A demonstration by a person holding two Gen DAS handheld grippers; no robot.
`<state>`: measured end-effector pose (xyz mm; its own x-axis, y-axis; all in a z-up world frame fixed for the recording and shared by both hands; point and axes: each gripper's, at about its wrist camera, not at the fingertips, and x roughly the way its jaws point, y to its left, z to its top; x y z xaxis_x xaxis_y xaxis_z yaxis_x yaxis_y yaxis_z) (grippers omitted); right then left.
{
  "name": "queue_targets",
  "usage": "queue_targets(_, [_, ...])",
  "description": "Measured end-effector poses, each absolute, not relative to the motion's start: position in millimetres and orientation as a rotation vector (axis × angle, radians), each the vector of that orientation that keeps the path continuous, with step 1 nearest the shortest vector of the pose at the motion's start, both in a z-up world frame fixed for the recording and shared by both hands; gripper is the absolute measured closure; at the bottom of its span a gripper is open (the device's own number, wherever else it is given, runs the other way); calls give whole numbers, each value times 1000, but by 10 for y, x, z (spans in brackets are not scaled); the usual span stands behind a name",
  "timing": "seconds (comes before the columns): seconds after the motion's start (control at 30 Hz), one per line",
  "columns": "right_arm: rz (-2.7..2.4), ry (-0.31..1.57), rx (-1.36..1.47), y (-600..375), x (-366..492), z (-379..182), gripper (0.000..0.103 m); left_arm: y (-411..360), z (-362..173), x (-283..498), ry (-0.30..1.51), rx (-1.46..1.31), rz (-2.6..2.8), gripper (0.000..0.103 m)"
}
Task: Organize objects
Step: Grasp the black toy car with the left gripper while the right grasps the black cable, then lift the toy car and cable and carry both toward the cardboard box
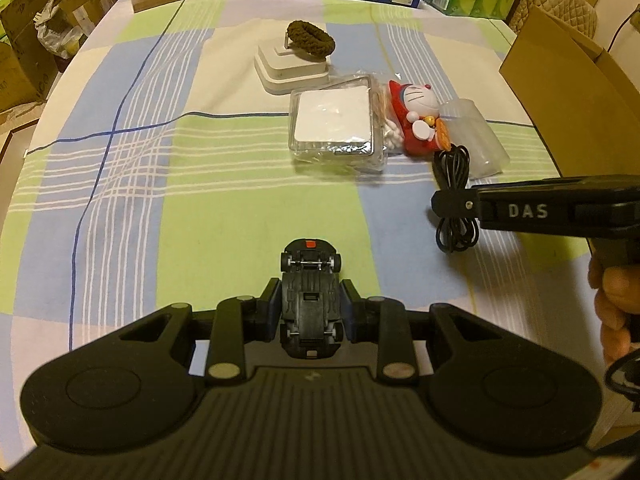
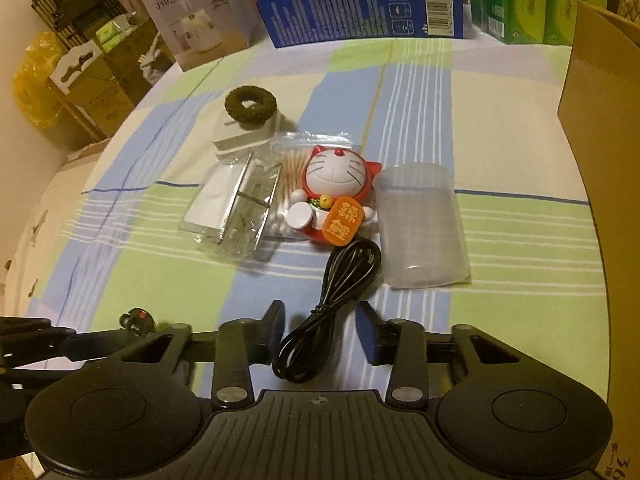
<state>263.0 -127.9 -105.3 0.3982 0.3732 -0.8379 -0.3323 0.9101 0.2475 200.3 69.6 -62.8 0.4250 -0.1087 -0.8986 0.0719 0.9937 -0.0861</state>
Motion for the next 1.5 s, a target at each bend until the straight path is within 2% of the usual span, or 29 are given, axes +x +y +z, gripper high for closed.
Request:
queue_targets(0.3, [468, 1069, -11, -1210, 2598, -1067, 81, 681, -633, 1987, 1131, -38, -110, 78])
queue_targets(0.37, [477, 1084, -29, -1218, 2578, -1057, 88, 675, -626, 1980, 1131, -40, -109, 78])
queue_targets(0.53, [503, 1105, -64, -1294, 2471, -1015, 92, 624, -583, 1936, 1130, -37, -112, 78])
queue_targets(1.17, [514, 1103, -75, -1734, 2017, -735, 94, 355, -239, 1662, 1095, -16, -153, 78])
queue_targets(1.5, [518, 1025, -48, -1890, 1830, -259, 94, 200, 10, 1558, 1070, -21, -164, 78])
